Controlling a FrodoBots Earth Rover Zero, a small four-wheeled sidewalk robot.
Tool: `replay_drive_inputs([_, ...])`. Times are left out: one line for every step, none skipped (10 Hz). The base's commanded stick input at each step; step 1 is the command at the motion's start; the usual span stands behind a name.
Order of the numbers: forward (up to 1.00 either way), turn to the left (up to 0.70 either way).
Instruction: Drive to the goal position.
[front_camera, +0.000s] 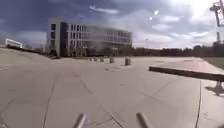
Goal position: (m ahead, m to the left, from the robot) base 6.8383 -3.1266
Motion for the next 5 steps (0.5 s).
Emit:
replay_drive_inputs([0.50,0.00])
replay_drive_inputs([0.50,0.00])
replay_drive_inputs([0.50,0.00])
replay_drive_inputs([0.50,0.00])
replay_drive_inputs([0.50,0.00])
